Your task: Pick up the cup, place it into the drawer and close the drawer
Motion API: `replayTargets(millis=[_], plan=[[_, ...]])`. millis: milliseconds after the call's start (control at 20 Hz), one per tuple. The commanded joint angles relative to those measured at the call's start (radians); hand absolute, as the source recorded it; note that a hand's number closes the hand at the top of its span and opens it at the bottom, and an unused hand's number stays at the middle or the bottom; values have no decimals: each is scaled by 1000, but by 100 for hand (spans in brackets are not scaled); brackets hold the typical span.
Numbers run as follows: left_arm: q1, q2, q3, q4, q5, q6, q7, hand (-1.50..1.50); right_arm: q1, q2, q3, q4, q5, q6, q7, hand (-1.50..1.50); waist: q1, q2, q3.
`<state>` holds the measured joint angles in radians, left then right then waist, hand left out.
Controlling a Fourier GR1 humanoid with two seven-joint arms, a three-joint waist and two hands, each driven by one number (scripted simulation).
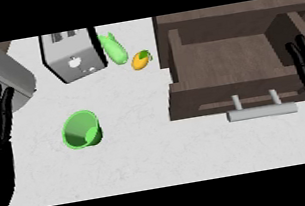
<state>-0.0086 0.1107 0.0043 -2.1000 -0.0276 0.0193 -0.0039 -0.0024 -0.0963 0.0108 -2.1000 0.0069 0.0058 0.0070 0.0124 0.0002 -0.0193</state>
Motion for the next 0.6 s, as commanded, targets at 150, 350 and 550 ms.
replayTargets(millis=[150, 350, 550], plan=[[-61, 114, 66, 100, 291, -265, -69, -150, -47, 4, 10, 26, 16, -1, -8, -150, -14, 4, 17], [9, 93, 60, 225, 487, -336, 47, -150, 50, -40, 63, 18, -47, 108, 50, -150, -27, 6, 17], [-48, 146, 112, 278, 605, -398, 109, -150, -77, -60, -21, 136, -97, 118, 61, -150, -10, 2, 19]])
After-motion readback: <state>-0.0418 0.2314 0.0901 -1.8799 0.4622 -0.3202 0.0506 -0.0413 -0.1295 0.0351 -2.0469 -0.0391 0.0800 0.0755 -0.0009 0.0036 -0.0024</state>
